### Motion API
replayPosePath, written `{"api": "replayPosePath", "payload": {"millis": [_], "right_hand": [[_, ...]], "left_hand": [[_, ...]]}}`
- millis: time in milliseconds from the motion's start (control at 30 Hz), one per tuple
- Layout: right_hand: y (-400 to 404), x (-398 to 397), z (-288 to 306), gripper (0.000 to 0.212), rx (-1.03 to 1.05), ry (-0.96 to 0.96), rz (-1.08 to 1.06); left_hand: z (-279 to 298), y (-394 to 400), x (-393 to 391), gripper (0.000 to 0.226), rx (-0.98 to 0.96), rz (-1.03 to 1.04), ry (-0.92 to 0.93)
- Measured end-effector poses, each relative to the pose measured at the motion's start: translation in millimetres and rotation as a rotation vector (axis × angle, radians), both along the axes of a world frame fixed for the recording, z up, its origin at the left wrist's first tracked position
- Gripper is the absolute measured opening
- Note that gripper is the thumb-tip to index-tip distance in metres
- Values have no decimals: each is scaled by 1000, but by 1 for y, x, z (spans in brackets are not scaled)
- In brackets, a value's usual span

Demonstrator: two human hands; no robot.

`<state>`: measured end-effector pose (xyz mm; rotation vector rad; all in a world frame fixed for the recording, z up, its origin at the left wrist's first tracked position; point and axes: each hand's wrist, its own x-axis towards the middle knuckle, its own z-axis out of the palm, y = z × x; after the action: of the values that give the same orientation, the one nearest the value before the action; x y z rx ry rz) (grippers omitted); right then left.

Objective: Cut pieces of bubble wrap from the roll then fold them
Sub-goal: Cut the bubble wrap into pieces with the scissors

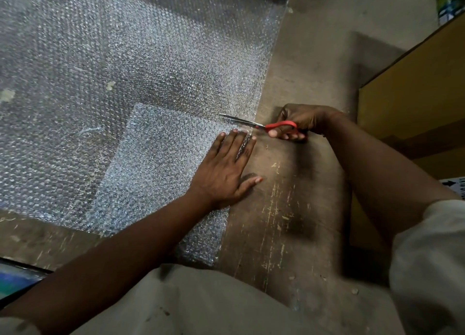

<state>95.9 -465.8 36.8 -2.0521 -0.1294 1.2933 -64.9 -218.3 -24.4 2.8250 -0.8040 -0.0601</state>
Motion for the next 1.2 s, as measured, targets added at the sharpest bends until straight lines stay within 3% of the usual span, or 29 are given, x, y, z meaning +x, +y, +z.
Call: {"api": "replayPosePath", "payload": {"millis": [267, 533, 967, 1100, 1200], "right_hand": [[3, -2, 3, 46, -16, -16, 6], [12, 5, 2, 68, -8, -12, 32], [20, 6, 1, 57, 21, -17, 40], [28, 7, 3, 66, -3, -44, 36], [31, 7, 5, 57, -4, -58, 46]], "left_hand": [[-1, -1, -1, 92, 5, 0, 14], [-2, 0, 0, 92, -7, -2, 1], [-3, -1, -1, 93, -5, -3, 9], [-2, -1, -1, 93, -3, -4, 14], [-2, -1, -1, 93, 4, -5, 14]]}}
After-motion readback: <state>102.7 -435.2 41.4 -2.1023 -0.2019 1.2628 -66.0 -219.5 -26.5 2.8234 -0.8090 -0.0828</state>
